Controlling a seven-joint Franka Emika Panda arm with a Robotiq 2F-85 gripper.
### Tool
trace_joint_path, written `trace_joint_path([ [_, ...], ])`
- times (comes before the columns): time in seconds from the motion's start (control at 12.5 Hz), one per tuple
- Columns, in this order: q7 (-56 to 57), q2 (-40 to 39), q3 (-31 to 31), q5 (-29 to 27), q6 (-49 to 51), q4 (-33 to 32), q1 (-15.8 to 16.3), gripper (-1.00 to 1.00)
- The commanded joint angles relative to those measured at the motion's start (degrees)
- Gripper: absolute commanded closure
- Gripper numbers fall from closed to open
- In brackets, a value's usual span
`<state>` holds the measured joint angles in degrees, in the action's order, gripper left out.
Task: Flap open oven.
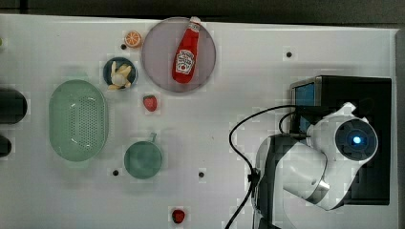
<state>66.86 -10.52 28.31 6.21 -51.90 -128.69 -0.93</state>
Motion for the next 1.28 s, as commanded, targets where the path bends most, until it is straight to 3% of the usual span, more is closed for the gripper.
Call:
trace_joint_path([
  [0.08,-5.5,-0.7,-2.2,5.8,-1.0,-0.6,3.2,0.65],
  [0.64,-33.8,-6.8,-6.9,26.7,1.2,-1.0,9.3,0.65],
  [1.28,-68.0,-18.0,-9.5,43.5,12.5,2.1,20.4,0.65],
])
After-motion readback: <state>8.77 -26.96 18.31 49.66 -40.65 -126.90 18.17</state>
